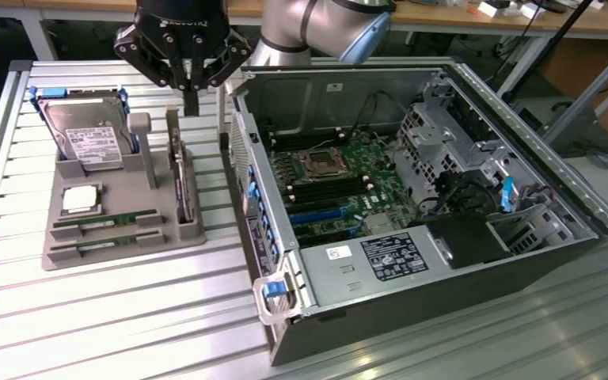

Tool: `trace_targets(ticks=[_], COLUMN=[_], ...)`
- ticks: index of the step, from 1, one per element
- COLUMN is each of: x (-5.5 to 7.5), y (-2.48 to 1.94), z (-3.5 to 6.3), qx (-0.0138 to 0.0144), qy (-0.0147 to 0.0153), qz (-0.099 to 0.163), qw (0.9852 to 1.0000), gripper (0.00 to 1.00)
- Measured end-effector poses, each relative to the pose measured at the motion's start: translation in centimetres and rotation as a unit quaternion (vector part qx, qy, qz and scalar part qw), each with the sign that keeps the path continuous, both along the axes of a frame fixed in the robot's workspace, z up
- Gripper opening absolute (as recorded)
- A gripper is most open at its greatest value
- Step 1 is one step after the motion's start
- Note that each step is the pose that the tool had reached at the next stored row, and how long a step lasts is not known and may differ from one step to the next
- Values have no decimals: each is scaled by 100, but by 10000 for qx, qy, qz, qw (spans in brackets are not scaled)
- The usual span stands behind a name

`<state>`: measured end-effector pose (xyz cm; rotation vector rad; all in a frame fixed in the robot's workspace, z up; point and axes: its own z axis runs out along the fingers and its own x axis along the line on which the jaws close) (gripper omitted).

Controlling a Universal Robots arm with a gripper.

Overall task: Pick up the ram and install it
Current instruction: 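Reach for the ram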

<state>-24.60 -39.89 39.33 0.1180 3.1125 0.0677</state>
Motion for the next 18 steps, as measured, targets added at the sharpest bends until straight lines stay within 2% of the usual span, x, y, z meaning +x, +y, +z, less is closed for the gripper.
trace_targets(ticks=[18], x=[-149], y=[0], z=[0], qx=[0], qy=[0], qz=[0], qw=[10000], gripper=[10])
